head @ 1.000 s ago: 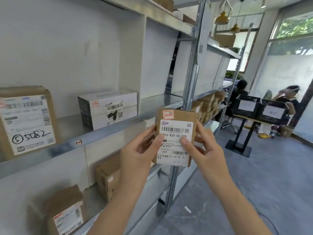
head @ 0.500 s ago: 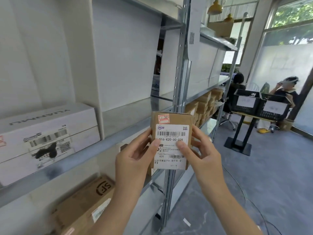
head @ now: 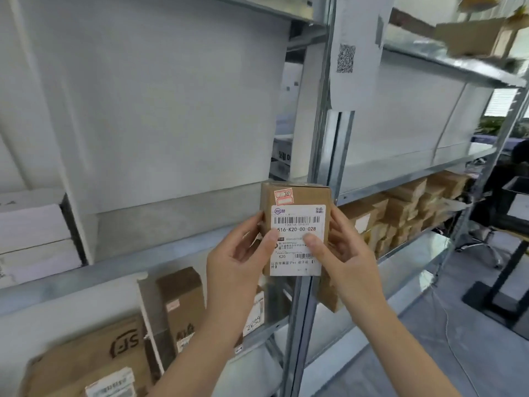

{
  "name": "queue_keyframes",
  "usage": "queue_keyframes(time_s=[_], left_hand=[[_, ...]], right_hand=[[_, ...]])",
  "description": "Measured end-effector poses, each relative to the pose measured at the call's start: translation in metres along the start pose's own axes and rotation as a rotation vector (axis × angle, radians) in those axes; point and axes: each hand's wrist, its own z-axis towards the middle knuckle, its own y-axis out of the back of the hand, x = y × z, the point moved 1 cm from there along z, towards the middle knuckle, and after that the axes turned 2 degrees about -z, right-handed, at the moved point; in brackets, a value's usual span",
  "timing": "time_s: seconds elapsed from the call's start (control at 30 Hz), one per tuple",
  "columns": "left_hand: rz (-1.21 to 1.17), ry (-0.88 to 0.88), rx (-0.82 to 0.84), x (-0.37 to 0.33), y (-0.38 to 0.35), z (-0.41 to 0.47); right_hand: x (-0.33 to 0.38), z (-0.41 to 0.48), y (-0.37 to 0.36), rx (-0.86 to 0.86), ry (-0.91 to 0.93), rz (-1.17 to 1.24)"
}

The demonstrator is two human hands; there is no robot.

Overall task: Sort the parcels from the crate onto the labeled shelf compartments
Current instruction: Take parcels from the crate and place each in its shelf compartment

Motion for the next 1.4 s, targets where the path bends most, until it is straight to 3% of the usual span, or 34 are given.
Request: queue_keyframes(time_s=[0.2,0.77,1.23,1.4], left_hand=[[0.071,-0.097,-0.104,0.004,-0.019,0.030],[0.154,-0.119,-0.236,0.050,-0.020,0.122],[0.455,-0.178,-0.342,0.068,-0.038,0.142],[0.594,-0.174,-0.422,0.072,-0.050,0.141]], right_hand=[[-0.012,0.052,0.005,0.188,0.019,0.029],[-0.072,0.162,-0.030,0.362,0.078,0.022],[-0.116,0.201,-0.033,0.514,0.063,0.204],[-0.118,0.203,-0.037,0.508,0.148,0.060]])
